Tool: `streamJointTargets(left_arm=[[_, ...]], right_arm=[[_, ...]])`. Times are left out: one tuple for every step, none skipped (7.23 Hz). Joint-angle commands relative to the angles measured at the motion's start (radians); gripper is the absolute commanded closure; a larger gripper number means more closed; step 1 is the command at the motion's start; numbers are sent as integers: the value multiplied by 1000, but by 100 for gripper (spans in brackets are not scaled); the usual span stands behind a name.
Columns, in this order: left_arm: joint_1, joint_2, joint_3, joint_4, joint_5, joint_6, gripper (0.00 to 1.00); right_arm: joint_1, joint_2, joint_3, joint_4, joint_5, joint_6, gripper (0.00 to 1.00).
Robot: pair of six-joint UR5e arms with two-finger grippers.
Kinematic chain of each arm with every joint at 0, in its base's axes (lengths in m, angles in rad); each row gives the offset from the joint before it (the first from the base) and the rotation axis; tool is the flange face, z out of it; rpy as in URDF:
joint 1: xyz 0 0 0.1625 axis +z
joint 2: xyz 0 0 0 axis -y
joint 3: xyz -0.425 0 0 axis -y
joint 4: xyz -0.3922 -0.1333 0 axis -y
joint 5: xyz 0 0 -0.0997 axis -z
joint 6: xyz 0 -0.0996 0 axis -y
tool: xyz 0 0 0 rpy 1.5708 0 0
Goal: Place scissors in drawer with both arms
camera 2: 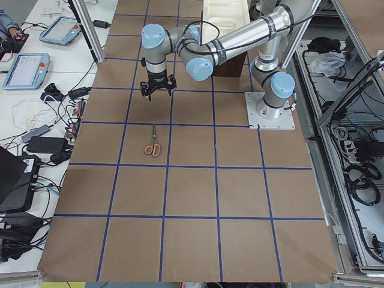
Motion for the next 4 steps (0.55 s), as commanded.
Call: streamJointTargets(left_arm=[[36,-107,6,148,15,126,0],[36,-162,9,199,31,185,0],[36,-205,15,253,32,195,0],[36,-256,21,310,34,194,0]], right_arm=[[77,59,-1,3,0,277,0],[115,93,-3,1,-1,369,0],[149,134,-7,0,8,447,0],[166,161,-9,-2,11,489,0]])
